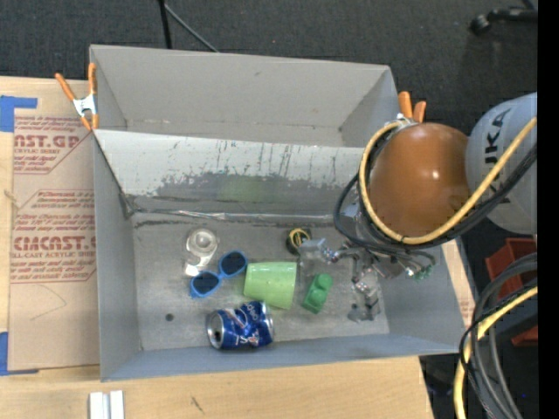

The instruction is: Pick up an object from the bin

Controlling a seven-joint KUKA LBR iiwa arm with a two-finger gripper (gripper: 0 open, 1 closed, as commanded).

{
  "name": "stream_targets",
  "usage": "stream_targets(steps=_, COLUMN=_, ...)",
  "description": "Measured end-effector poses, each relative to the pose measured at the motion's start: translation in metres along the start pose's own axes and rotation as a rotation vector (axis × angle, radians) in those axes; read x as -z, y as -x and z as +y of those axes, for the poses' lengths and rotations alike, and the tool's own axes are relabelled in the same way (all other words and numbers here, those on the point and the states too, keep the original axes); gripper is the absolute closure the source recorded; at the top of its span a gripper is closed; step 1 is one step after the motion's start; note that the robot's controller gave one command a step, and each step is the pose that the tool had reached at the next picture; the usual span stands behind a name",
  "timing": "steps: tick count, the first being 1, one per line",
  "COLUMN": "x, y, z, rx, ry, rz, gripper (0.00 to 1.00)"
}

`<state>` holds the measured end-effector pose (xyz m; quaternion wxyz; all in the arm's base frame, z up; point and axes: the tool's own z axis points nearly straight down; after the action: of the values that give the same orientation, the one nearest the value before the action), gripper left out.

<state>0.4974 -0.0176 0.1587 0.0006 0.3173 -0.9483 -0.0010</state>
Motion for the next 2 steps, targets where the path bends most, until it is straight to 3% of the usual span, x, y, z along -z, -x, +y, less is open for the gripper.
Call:
stream_targets(steps=1, x=0.001, y=0.001, z=-0.014, rx=0.466, ry=-0.002, rz=-0.002, gripper=0.00)
stream_targets(steps=2, x=-0.043, y=0.017, z=-0.016, rx=0.832, ry=0.001, rz=0.000, gripper=0.00)
